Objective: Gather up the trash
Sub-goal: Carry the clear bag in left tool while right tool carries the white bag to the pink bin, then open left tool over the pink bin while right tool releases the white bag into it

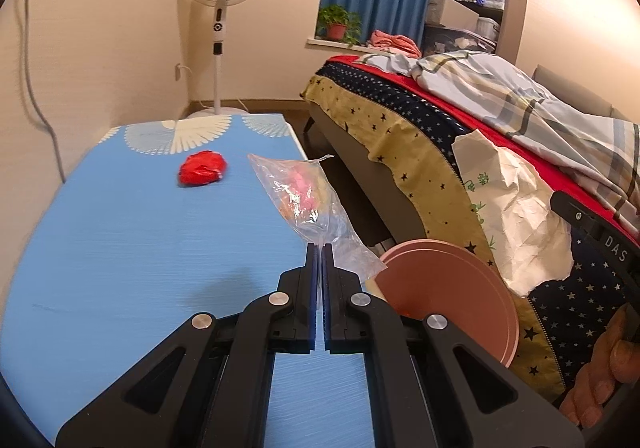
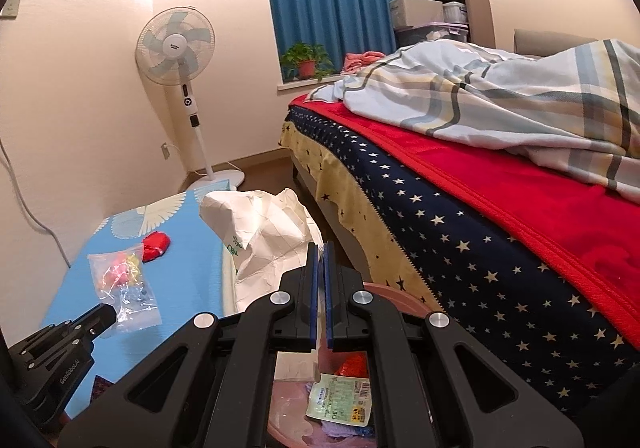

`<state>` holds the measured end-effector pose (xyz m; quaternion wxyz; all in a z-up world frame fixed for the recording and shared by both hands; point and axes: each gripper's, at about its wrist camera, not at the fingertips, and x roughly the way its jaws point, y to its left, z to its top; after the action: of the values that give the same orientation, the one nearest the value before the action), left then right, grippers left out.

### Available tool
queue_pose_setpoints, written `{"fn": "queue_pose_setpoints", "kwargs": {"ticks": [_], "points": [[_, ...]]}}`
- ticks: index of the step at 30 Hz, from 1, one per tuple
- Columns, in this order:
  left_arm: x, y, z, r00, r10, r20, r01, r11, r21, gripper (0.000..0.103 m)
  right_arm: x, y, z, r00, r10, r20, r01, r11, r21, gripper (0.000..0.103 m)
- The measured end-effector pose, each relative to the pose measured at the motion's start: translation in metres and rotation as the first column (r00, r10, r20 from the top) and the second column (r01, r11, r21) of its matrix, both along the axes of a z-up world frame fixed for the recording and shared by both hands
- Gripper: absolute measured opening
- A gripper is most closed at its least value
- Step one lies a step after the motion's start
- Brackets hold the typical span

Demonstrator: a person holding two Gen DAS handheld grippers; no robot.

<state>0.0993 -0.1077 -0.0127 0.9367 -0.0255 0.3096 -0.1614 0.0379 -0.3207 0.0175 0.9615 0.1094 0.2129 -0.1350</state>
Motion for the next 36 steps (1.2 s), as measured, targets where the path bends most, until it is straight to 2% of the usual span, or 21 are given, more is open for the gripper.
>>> {"fn": "queue_pose_setpoints", "kwargs": {"ticks": [14,29,30,33,36], "points": [[0.008,-0.045,-0.017,0.992,-0.122,-0.028,0.122,0.992,-0.022,0.002,0.002,-0.021,-0.012,0.996,-0.080,-0.041,0.079,0.997,-0.006,0.003],[0.019,-0.099,-0.051,0.954,-0.280,-0.106,0.279,0.960,-0.022,0.002,0.008,-0.045,-0.028,0.979,-0.176,-0.104,0.178,0.984,0.009,0.005],[0.020,-0.102,-0.054,0.951,-0.288,-0.117,0.287,0.958,-0.021,0.004,0.008,-0.046,-0.029,0.977,-0.183,-0.108,0.185,0.983,0.011,0.007],[0.022,-0.104,-0.062,0.945,-0.297,-0.138,0.298,0.954,-0.012,0.022,0.010,-0.051,-0.033,0.972,-0.199,-0.123,0.204,0.979,0.027,0.009],[0.023,-0.100,-0.063,0.949,-0.284,-0.140,0.282,0.959,-0.033,0.022,0.011,-0.052,-0.035,0.972,-0.200,-0.125,0.205,0.978,0.033,0.009]]}}
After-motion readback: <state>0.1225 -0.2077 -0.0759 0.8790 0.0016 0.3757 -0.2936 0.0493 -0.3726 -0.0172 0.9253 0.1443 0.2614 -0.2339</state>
